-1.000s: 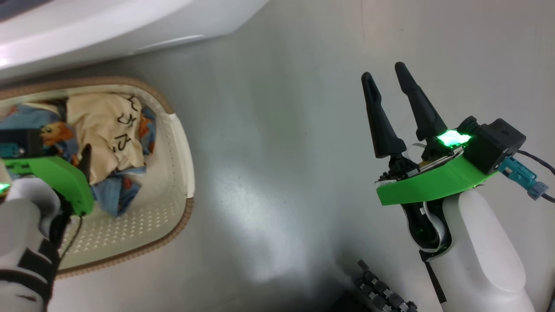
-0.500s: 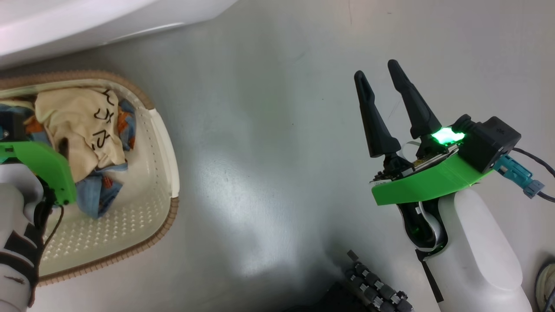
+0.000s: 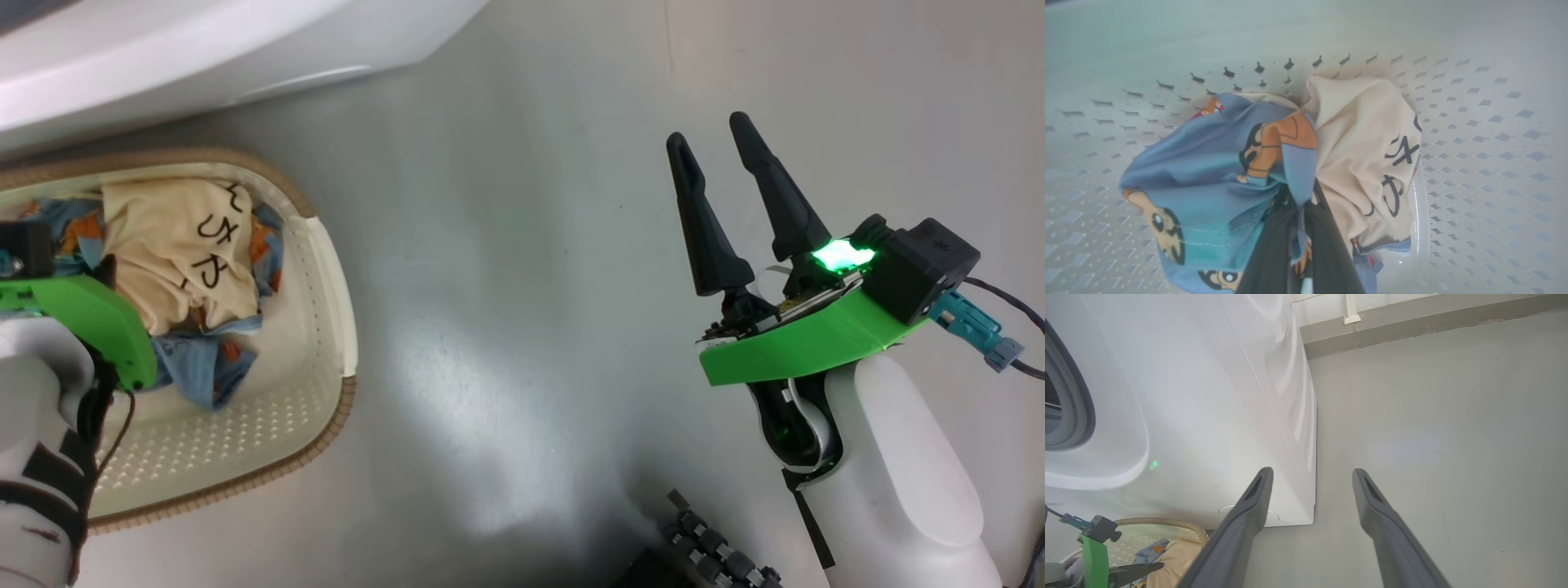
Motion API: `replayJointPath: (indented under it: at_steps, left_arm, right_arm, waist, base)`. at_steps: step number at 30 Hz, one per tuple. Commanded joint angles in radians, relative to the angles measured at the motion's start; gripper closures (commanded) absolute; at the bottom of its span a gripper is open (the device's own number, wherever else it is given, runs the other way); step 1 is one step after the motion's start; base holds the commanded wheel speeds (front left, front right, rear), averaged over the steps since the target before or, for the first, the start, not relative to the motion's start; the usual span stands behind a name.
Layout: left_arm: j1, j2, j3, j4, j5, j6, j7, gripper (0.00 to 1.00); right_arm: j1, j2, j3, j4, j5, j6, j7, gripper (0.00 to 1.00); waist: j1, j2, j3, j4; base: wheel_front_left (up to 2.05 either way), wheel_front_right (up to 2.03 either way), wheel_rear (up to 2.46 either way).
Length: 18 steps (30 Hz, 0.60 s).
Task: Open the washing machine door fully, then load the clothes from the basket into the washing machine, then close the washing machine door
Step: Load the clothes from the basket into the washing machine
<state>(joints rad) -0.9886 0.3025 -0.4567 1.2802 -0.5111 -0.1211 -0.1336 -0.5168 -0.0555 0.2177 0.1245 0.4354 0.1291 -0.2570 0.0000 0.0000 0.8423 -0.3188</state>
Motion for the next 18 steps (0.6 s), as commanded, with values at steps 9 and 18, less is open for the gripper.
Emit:
replayJointPath:
  at_steps: [9,18]
  left_arm:
    - [0.12,0.026,-0.037,-0.101,-0.056,-0.009,-0.098,1.0]
    - [0.208,0.04,-0.075,-0.217,-0.141,-0.009,-0.123,1.0]
  right_arm:
    - [0.031,0.005,0.009,-0.006,0.006,0.002,-0.005,0.0]
    - [0.046,0.005,0.002,0.012,-0.001,0.002,-0.005,0.0]
  waist:
    - [0.0,0.0,-0.085,0.044]
    - [0.0,0.0,-0.167,0.069]
  base:
    - [0.0,0.0,0.0]
    - [0.0,0.0,0.0]
